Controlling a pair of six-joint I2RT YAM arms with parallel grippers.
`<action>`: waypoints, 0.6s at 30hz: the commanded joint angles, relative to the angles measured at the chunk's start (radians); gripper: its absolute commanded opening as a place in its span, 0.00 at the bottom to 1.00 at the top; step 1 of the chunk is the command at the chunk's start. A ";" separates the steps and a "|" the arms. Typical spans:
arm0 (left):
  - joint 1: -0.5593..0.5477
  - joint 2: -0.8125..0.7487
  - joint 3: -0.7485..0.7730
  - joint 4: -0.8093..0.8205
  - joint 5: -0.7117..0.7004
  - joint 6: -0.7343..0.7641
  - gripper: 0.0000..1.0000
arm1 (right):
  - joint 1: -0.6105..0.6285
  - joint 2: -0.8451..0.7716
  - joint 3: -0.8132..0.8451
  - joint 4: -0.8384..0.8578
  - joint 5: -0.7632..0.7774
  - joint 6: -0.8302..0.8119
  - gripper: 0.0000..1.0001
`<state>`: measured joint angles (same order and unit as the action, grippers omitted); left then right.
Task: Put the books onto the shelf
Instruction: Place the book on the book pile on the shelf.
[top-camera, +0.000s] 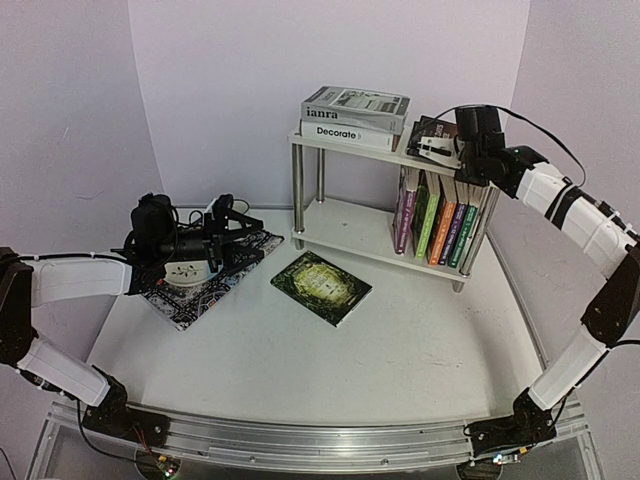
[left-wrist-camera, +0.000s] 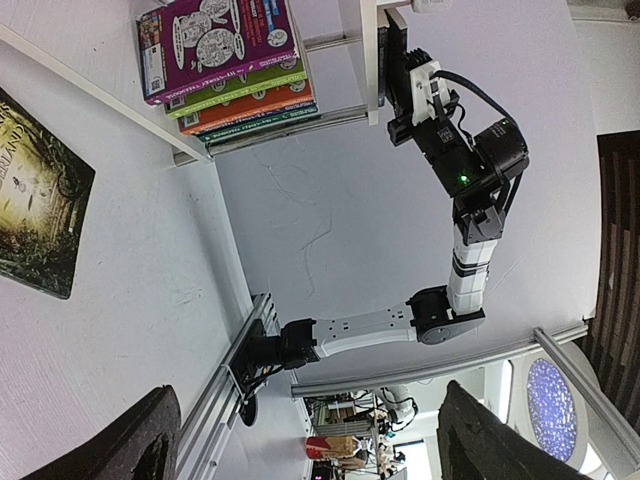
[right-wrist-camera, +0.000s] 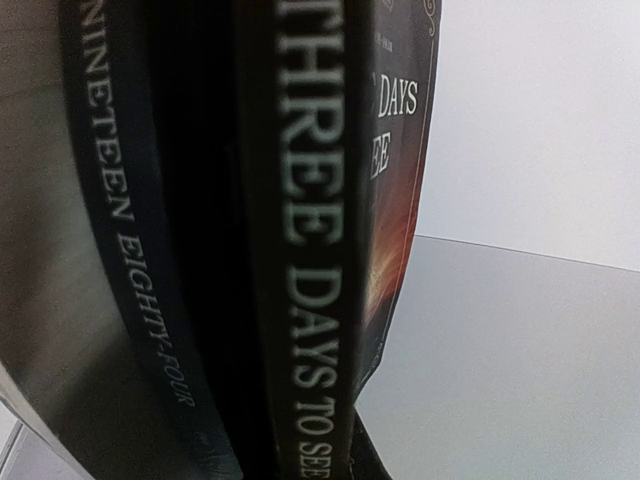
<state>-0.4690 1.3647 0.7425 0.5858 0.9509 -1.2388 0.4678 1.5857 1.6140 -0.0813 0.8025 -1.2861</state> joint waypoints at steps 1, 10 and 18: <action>0.006 0.001 0.029 0.041 0.022 -0.001 0.90 | 0.009 0.009 0.046 0.017 0.003 0.019 0.08; 0.006 0.001 0.027 0.041 0.023 0.000 0.90 | 0.017 0.015 0.050 0.017 0.026 0.015 0.26; 0.006 0.001 0.026 0.041 0.027 0.001 0.90 | 0.038 0.021 0.066 0.009 0.054 0.019 0.44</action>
<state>-0.4690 1.3647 0.7425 0.5861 0.9516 -1.2388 0.4906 1.5919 1.6395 -0.0740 0.8220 -1.2847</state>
